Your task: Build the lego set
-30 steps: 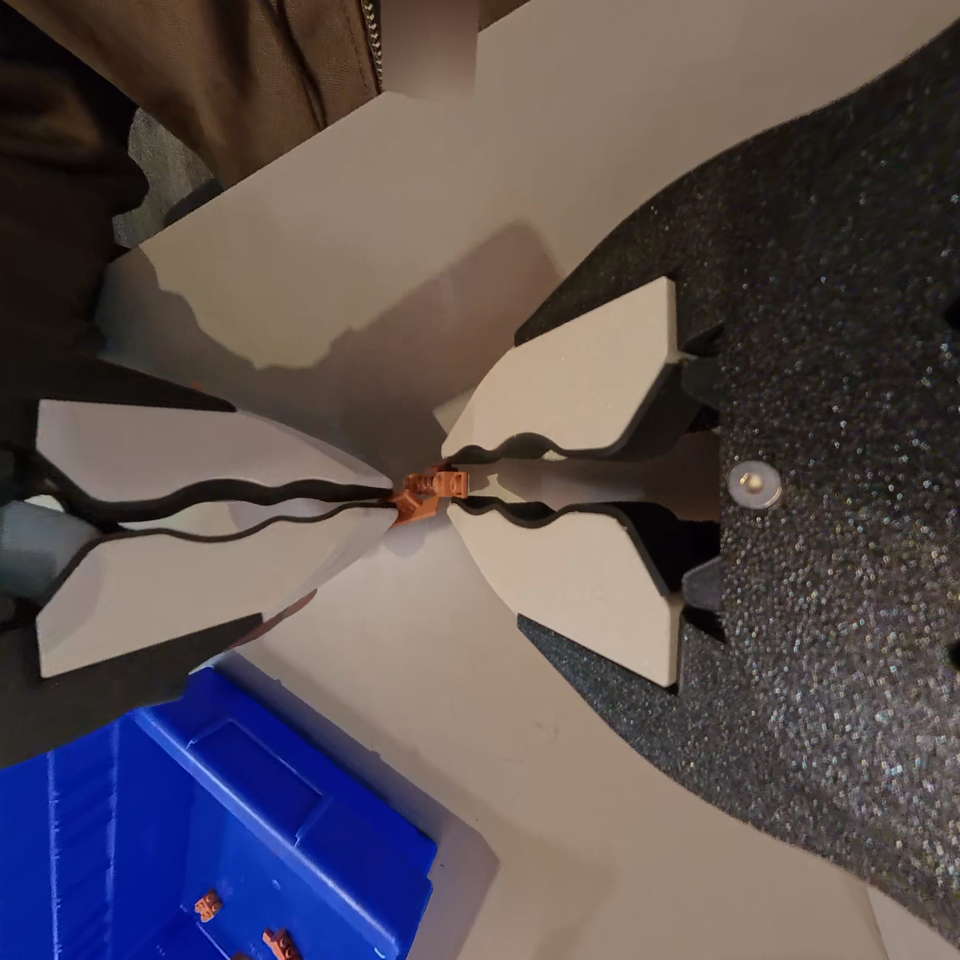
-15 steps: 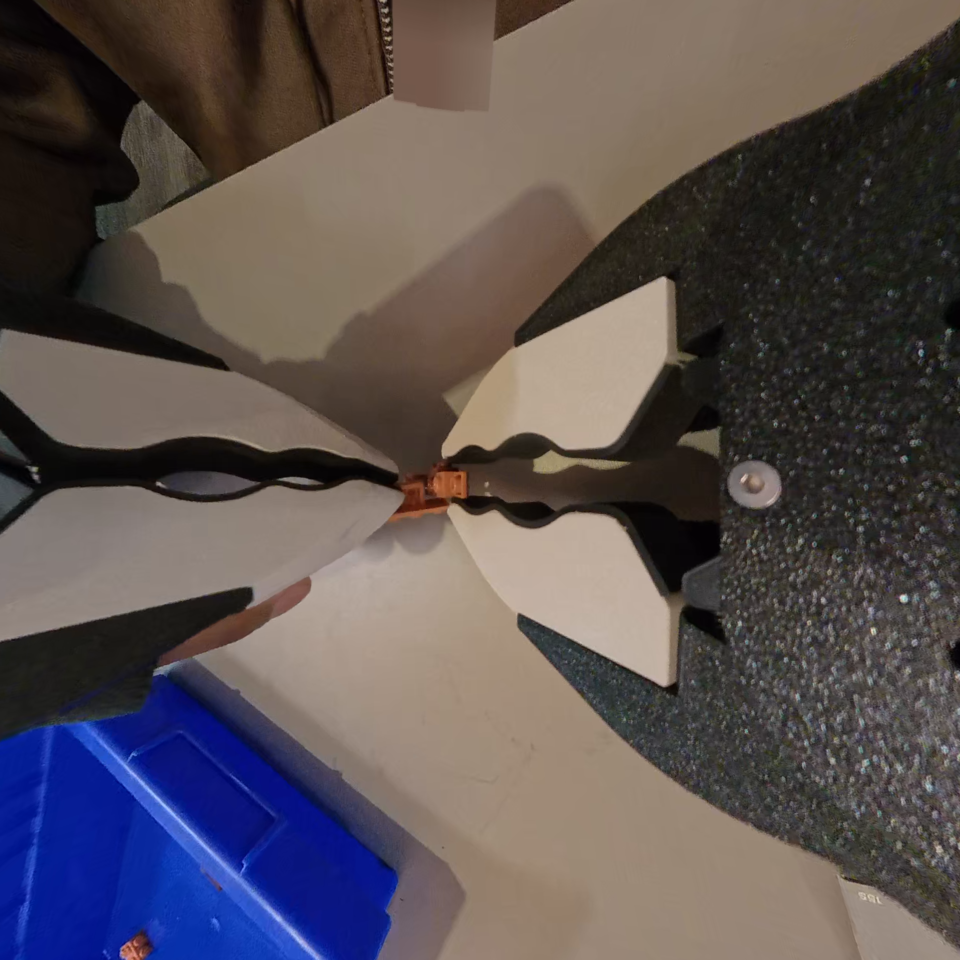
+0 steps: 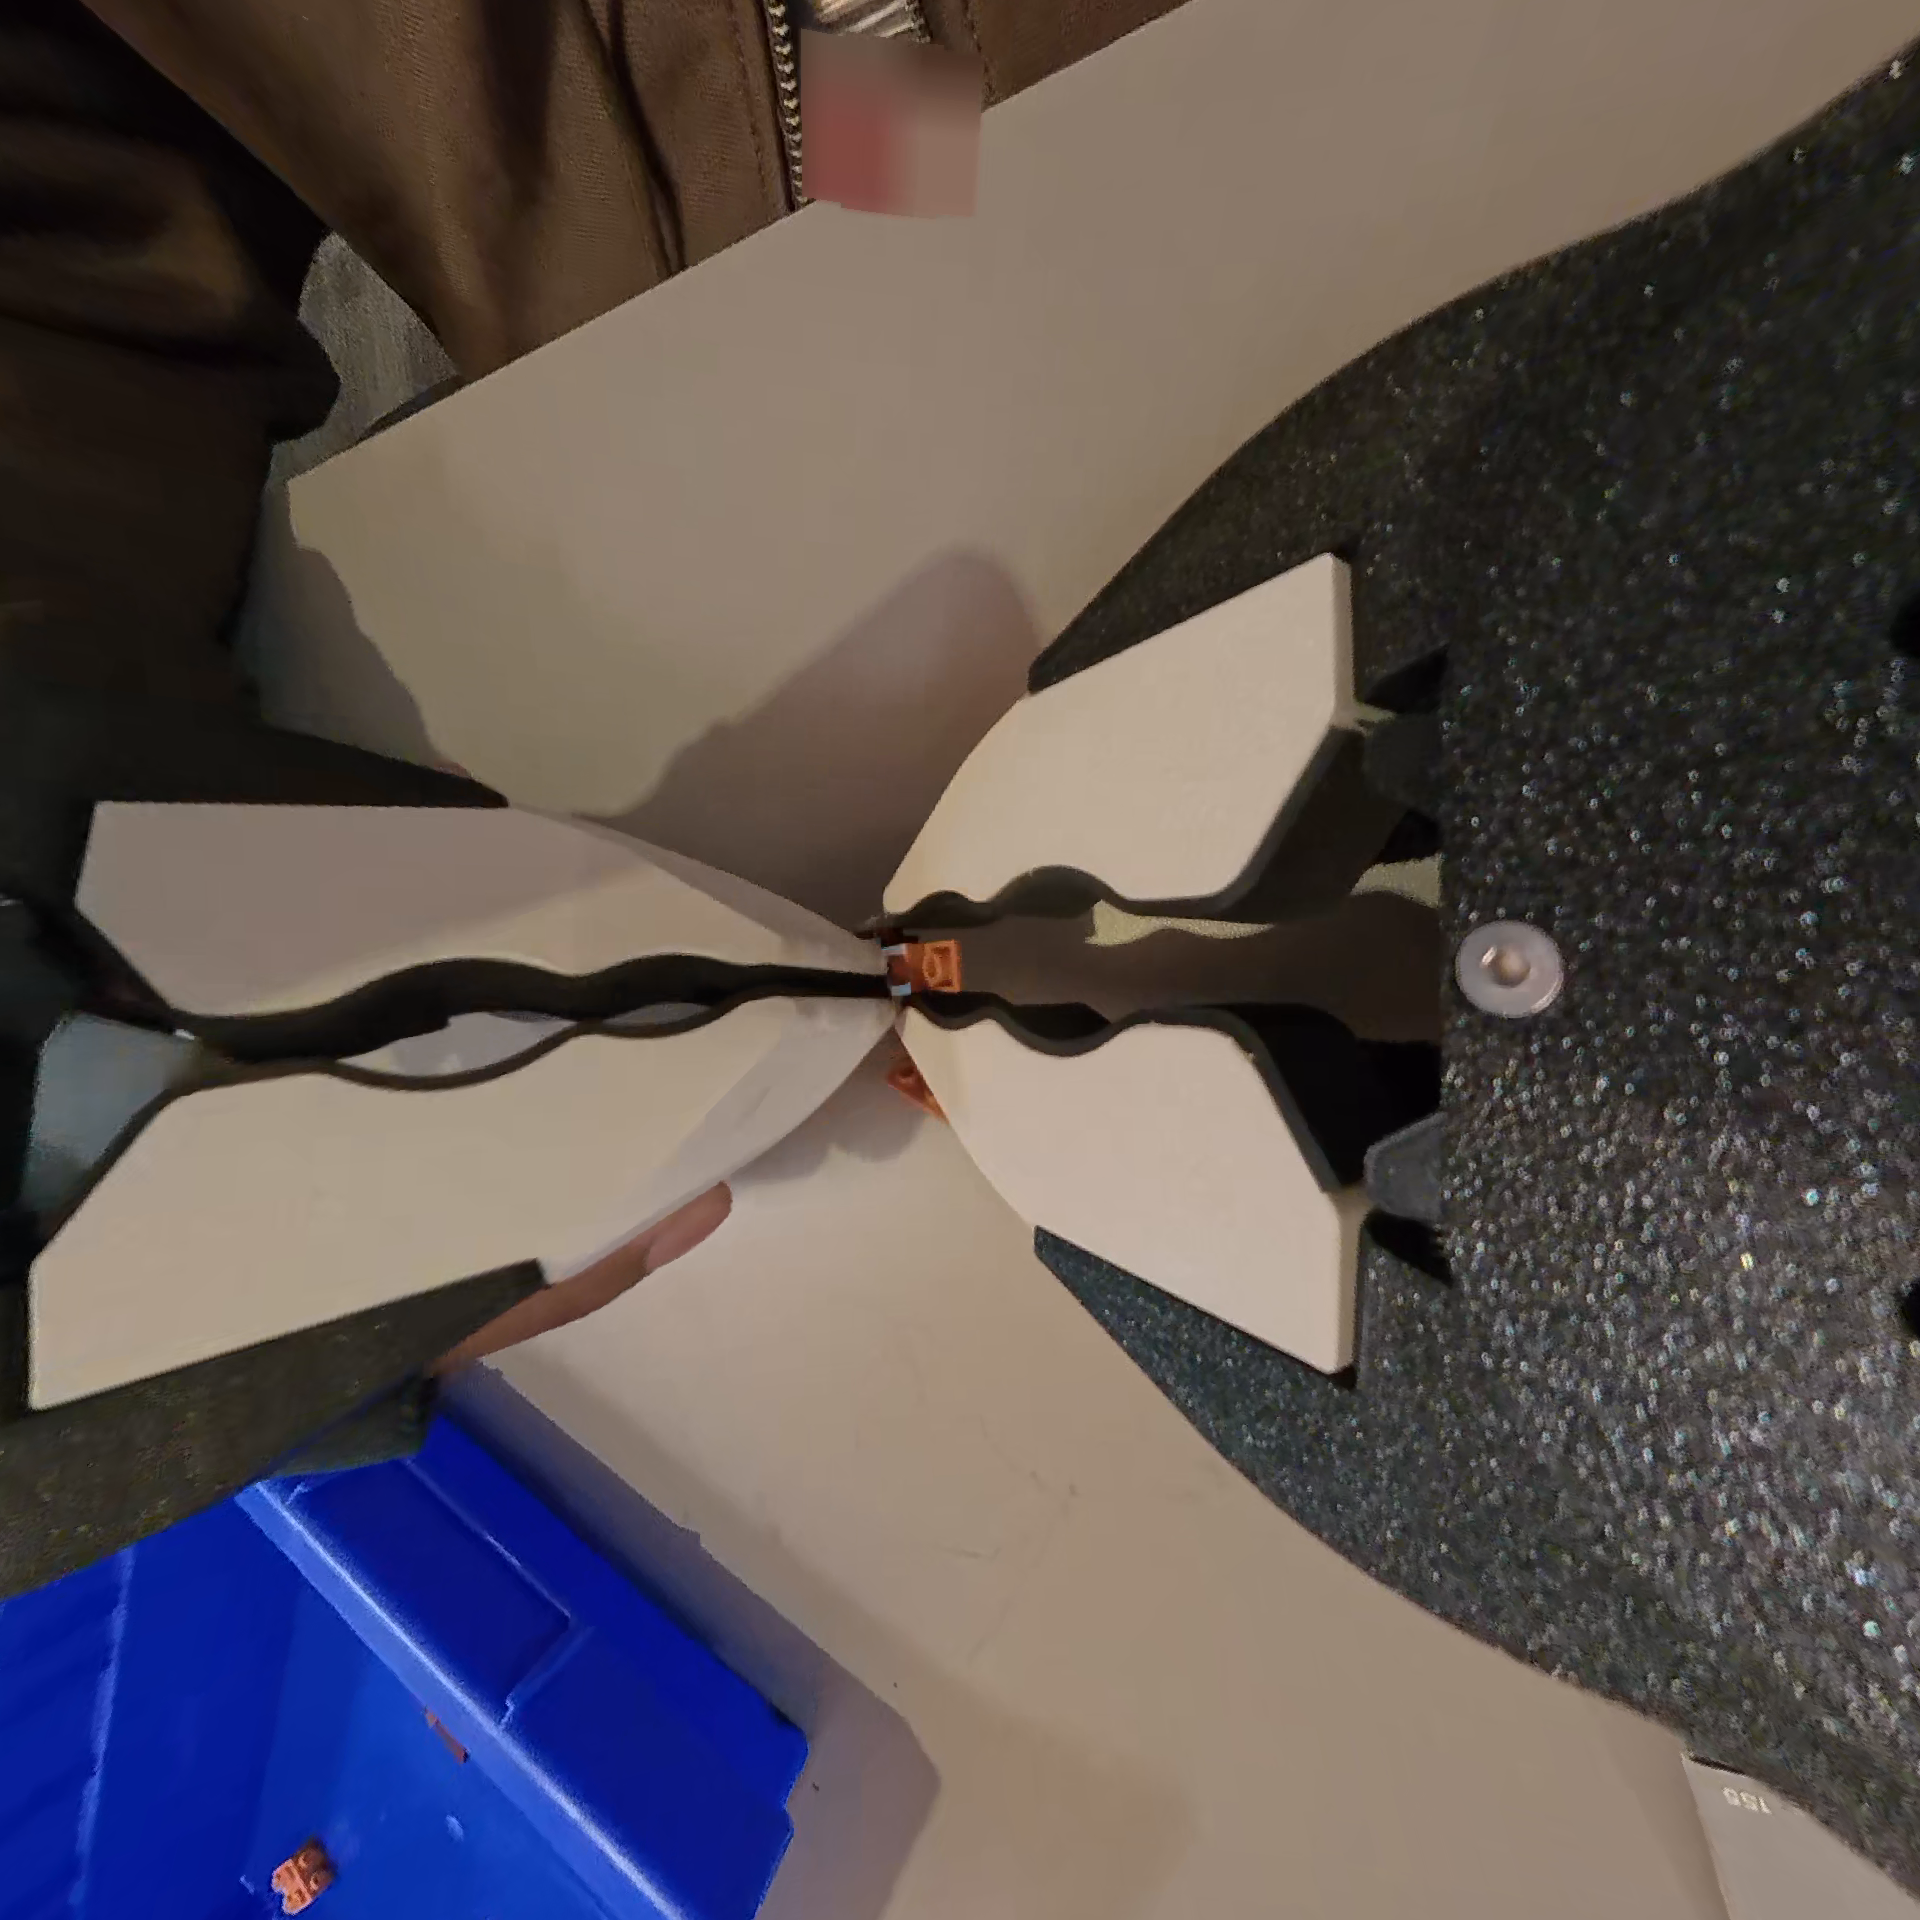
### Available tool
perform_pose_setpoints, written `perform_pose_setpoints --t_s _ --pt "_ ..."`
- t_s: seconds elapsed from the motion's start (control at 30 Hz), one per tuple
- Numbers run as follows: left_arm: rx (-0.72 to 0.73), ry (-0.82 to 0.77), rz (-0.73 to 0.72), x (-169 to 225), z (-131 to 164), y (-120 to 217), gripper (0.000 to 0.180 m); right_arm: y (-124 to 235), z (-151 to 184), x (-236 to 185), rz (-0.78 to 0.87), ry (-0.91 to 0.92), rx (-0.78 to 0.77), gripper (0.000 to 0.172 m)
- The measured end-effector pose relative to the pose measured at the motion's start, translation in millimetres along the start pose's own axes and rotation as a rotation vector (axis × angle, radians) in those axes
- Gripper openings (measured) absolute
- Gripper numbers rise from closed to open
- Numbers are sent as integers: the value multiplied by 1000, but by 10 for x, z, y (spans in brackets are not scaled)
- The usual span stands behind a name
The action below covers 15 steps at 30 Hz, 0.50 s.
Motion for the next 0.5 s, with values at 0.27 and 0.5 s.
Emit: perform_pose_setpoints --t_s 0.27,0.5 --pt "-19 10 25 -9 46 59 11 231 256 109 124 -265 73 4" --pt "-65 39 29 -98 150 162 11 -20 428 133 55 -474 -25 17"
Point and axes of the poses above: each gripper's, where its closed fingertips meet, y back along the fingers, z out of its underside, x = y × z across the jaws, the point moved 9 cm from there along y, back along the fingers, and after that the axes turned 13 degrees about -z, right-handed, at the moved point
